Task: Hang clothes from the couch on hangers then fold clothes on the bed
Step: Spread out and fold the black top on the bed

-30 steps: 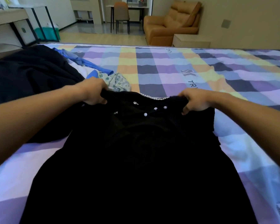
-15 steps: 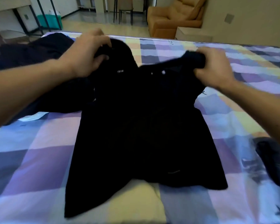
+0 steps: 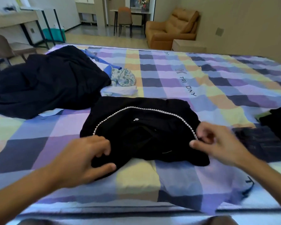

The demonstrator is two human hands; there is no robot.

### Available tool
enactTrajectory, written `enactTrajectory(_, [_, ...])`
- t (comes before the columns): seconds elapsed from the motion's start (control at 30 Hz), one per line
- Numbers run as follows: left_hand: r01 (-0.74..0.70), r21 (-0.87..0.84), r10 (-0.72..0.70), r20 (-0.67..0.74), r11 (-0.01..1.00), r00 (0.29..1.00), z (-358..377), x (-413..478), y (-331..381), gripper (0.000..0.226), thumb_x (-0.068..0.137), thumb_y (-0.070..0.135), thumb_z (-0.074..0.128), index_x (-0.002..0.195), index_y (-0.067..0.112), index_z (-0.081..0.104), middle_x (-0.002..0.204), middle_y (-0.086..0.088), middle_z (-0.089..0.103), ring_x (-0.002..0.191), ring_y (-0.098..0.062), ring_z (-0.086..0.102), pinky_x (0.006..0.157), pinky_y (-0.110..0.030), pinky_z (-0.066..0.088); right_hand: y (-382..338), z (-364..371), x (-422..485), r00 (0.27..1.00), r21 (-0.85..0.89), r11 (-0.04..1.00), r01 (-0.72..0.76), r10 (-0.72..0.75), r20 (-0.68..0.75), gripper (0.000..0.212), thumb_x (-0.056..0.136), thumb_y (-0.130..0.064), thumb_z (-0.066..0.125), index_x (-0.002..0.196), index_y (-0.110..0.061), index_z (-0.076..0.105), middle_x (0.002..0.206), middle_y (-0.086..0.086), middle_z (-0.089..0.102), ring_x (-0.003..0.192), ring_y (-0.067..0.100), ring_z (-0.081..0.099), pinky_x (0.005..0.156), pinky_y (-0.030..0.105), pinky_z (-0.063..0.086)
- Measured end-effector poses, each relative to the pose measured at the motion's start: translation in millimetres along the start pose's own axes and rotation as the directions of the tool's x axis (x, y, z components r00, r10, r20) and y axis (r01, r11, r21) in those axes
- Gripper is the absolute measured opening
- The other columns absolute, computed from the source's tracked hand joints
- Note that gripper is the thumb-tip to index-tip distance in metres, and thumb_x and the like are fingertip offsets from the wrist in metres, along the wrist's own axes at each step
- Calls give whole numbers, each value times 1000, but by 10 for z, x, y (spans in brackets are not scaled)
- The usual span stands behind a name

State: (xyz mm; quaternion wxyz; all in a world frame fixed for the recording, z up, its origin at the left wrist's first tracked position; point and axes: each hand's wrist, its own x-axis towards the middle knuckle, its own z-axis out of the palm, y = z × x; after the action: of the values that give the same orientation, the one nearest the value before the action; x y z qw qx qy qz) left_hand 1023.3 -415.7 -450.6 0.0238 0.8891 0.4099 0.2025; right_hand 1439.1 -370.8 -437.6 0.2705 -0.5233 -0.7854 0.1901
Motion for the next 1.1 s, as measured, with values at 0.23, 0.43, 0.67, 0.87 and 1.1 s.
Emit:
enactTrajectory(0.23, [184, 63, -188, 71, 981, 980, 435, 41, -116, 17, 88, 42, 48, 98, 29, 53, 95, 11, 53, 88, -17, 59, 68, -37, 51, 6, 587, -7, 990, -331, 933, -139, 138, -26, 46, 84, -66, 58, 108, -27, 57, 100, -11, 52, 95, 13, 54, 76, 44, 52])
enactTrajectory(0.43, [247, -128, -229, 141, 961, 963, 240, -149, -324, 6, 90, 32, 56, 87, 34, 51, 82, 20, 53, 76, 2, 52, 65, -23, 39, 85, 575, -63, 976, -326, 924, -201, 160, -149, 16, 81, -16, 68, 89, -23, 55, 85, -7, 59, 84, 24, 58, 62, 36, 40])
enactTrajectory(0.67, [226, 12, -225, -46, 974, 973, -189, -355, -431, 19, 79, 10, 47, 79, 27, 55, 85, 14, 47, 68, -9, 51, 60, -28, 45, 355, 74, -323, 974, -309, 941, -138, 72, -216, 42, 66, 7, 75, 89, -22, 56, 81, -6, 61, 75, 30, 59, 69, 45, 51])
enactTrajectory(0.87, [239, 31, -240, 48, 971, 970, -226, -415, -280, 12, 87, 51, 54, 92, 41, 52, 88, 22, 50, 76, -1, 54, 58, -24, 45, 636, -50, -569, 998, -525, 850, -40, 10, -59, 50, 59, 7, 78, 84, -24, 47, 84, -6, 46, 70, 30, 55, 50, 40, 45])
enactTrajectory(1.1, [271, 89, -268, -45, 959, 962, 318, -101, -135, 15, 89, 25, 71, 88, 27, 57, 84, 13, 53, 72, -21, 62, 56, -35, 49, 273, 234, -232, 988, -472, 872, 130, -152, -8, 35, 73, -11, 79, 95, -24, 55, 86, -8, 54, 81, 23, 54, 68, 41, 44])
